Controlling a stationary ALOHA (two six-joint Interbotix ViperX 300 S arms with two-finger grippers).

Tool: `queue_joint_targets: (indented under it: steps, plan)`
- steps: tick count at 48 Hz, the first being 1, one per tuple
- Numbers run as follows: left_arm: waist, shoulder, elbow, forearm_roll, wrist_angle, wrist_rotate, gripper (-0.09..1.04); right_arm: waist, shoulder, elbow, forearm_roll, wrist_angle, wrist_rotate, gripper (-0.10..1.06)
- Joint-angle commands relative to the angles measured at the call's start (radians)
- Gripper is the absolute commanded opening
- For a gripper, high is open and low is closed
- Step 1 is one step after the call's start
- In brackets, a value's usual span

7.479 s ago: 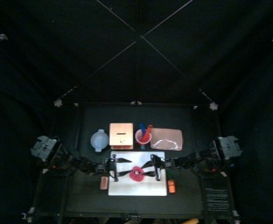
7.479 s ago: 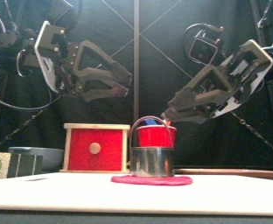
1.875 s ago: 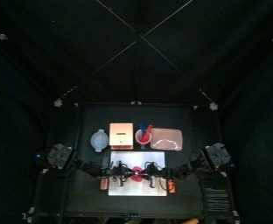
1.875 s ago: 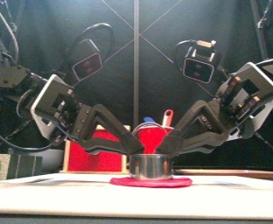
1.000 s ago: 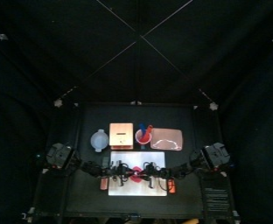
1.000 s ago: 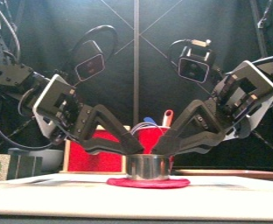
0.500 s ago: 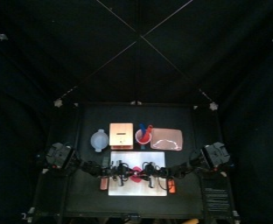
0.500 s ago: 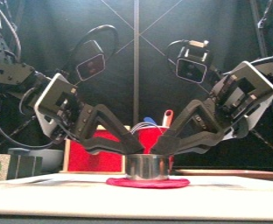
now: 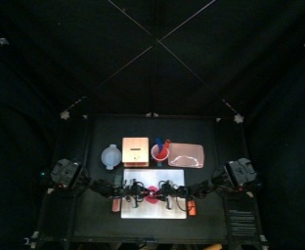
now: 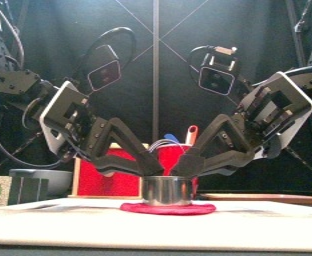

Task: Get the cutter from the drawer then cut the dough then place the extra dough in the bowl
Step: Cut the dough

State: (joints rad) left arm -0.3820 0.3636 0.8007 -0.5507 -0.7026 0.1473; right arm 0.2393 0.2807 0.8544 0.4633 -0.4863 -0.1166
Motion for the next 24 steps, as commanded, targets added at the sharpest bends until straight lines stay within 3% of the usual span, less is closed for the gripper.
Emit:
queue_joint_targets:
  steps: [1, 24]
  plan:
    - [-0.069, 0.003, 0.006, 0.006, 0.066, -0.012, 0.56, -0.095, 0.055, 0.038, 0.005, 0.075, 0.003, 0.50]
    - [-0.075, -0.026, 0.006, 0.006, 0.066, -0.006, 0.56, -0.130, -0.021, 0.054, -0.026, 0.146, 0.003, 0.50]
